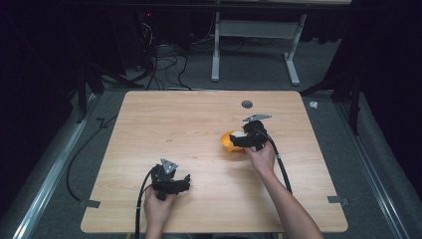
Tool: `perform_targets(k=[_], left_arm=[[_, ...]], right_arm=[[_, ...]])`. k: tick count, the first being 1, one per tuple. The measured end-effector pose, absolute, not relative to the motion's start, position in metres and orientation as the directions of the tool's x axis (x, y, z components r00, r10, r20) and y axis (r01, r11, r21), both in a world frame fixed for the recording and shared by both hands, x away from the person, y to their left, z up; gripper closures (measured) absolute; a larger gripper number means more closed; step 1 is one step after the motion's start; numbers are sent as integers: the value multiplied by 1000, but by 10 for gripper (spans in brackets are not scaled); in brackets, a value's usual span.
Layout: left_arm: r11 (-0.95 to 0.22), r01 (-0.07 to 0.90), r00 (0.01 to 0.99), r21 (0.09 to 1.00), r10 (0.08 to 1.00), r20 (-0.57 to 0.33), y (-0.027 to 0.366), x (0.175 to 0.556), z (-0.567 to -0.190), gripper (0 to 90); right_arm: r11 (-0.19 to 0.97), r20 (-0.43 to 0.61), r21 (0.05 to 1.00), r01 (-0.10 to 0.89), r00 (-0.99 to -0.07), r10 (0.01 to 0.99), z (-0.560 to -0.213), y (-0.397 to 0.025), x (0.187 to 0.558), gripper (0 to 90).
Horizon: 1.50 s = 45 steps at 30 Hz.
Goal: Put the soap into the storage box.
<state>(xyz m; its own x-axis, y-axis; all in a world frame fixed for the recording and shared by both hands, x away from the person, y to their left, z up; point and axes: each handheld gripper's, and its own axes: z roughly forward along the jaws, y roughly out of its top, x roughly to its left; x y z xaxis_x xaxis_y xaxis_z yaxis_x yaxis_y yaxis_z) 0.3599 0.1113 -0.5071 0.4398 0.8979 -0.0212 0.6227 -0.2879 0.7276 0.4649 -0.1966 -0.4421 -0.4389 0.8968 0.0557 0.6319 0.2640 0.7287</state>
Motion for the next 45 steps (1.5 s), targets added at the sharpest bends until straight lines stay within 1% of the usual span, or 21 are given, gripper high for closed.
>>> perform_targets(k=[26, 29, 45], left_arm=[[-288, 623, 440, 728, 898, -21, 111, 360, -507, 149], [-288, 623, 439, 728, 898, -21, 111, 360, -507, 149], [-288, 623, 440, 728, 898, -21, 111, 360, -507, 148]], right_arm=[[258, 55, 761, 595, -455, 889, -424, -207, 450, 252], [247, 67, 764, 597, -454, 889, -422, -208, 448, 253], [258, 48, 775, 578, -459, 887, -412, -217, 437, 254]])
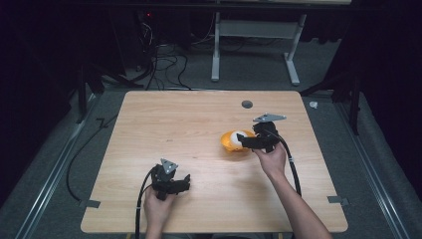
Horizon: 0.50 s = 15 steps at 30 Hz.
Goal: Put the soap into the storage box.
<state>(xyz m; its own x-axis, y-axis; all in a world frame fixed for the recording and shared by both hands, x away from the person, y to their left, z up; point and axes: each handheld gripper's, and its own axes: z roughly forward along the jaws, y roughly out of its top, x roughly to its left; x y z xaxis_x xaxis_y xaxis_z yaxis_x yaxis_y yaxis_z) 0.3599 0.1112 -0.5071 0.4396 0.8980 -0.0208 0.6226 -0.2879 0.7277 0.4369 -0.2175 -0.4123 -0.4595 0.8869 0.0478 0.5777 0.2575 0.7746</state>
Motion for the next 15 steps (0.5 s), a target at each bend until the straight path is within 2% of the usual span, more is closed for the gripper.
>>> perform_targets(k=[15], left_arm=[[-288, 623, 439, 728, 898, -21, 111, 360, -507, 148]], right_arm=[[257, 37, 784, 565, -456, 889, -410, -227, 425, 263]])
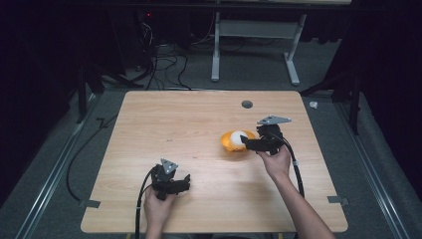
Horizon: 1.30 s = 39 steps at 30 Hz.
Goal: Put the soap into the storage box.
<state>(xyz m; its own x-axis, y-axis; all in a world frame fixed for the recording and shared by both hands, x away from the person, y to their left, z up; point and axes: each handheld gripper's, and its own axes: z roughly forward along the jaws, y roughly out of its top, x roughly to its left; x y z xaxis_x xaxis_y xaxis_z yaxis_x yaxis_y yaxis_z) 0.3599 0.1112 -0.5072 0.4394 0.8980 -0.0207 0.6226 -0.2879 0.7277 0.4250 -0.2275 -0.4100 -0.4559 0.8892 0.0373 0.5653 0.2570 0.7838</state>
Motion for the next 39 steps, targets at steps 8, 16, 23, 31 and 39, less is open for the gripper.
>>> perform_targets(k=[8, 16, 23, 31, 39], left_arm=[[-288, 623, 439, 728, 898, -20, 111, 360, -507, 148], [-288, 623, 439, 728, 898, -20, 111, 360, -507, 148], [-288, 623, 439, 728, 898, -20, 111, 360, -507, 148], [-288, 623, 439, 728, 898, -20, 111, 360, -507, 148], [-288, 622, 439, 728, 898, -20, 111, 360, -507, 148]], right_arm=[[230, 53, 790, 568, -437, 898, -412, -238, 417, 265], [227, 52, 791, 569, -432, 900, -413, -242, 410, 266], [219, 54, 793, 568, -425, 904, -413, -249, 403, 267], [205, 61, 793, 574, -410, 910, -415, -257, 396, 268], [197, 67, 791, 579, -402, 913, -418, -261, 391, 268]])
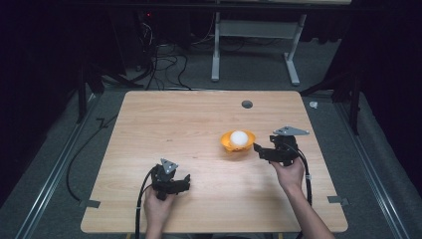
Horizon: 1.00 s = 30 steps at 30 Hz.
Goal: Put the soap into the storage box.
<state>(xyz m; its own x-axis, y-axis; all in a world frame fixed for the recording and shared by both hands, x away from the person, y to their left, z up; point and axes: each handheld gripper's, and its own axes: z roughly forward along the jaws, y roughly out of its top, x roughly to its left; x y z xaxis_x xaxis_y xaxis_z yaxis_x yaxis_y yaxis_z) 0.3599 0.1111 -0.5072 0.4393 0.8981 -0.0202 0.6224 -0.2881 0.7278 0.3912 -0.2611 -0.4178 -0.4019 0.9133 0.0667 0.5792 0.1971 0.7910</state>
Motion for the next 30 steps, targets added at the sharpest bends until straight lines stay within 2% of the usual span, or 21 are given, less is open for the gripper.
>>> perform_targets(k=[30], left_arm=[[-289, 623, 440, 727, 898, -20, 111, 360, -507, 148]], right_arm=[[167, 94, 777, 606, -374, 923, -433, -273, 376, 270]])
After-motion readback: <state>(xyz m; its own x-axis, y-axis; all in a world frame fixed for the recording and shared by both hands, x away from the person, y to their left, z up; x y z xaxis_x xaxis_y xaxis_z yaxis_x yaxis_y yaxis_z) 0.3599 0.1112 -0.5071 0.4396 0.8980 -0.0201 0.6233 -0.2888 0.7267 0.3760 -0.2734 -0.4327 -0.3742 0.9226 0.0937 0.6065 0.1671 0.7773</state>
